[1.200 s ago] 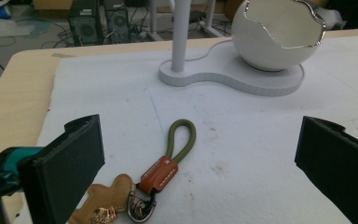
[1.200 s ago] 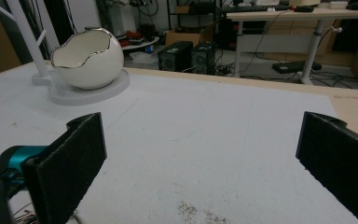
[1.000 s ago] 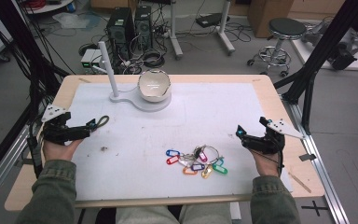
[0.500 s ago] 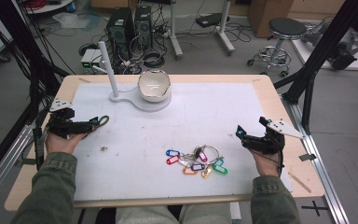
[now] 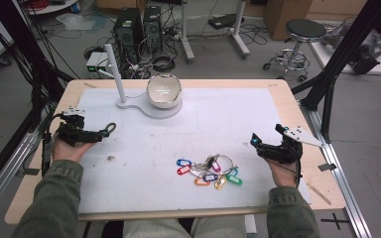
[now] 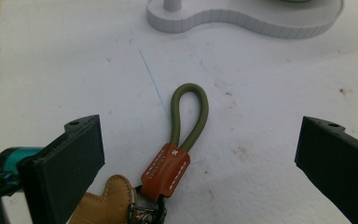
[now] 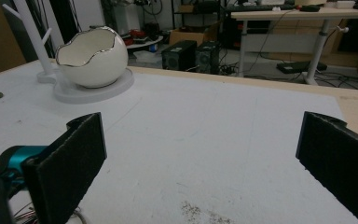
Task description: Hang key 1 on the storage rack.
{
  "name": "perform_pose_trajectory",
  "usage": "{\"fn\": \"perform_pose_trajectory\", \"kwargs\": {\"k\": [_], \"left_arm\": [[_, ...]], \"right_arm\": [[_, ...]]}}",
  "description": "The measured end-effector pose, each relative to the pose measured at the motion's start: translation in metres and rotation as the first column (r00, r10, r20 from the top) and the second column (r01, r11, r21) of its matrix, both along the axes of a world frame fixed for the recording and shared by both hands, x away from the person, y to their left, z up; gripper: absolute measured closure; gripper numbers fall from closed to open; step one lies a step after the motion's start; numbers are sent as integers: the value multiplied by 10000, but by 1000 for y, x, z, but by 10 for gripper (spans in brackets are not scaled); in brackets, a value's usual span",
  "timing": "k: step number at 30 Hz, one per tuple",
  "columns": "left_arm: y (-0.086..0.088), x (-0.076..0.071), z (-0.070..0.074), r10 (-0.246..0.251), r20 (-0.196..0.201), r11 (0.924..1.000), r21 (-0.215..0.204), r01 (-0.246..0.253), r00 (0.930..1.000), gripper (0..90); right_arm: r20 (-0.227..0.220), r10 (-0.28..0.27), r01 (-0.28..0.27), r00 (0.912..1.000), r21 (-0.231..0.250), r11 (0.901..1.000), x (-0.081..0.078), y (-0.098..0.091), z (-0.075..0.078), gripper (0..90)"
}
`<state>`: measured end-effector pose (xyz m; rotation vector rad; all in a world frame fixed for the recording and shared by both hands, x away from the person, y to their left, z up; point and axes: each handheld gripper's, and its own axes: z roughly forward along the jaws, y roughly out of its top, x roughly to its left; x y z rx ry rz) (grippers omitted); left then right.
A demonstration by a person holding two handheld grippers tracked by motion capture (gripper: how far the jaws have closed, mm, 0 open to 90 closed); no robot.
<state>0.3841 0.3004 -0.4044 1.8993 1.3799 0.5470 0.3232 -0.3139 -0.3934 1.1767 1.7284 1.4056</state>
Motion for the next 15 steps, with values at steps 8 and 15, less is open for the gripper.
{"fn": "perform_pose_trajectory", "kwargs": {"k": [8, 15], "left_arm": [[3, 6, -6, -259, -619, 9993, 235, 274, 9977, 39], [4, 11, -4, -536, -879, 9976, 401, 573, 9947, 115]], "right_arm": [[-8, 48, -48, 10000, 10, 10000, 0, 0, 0, 7], [-49, 91, -92, 9999, -36, 10000, 1, 1, -1, 6]]}}
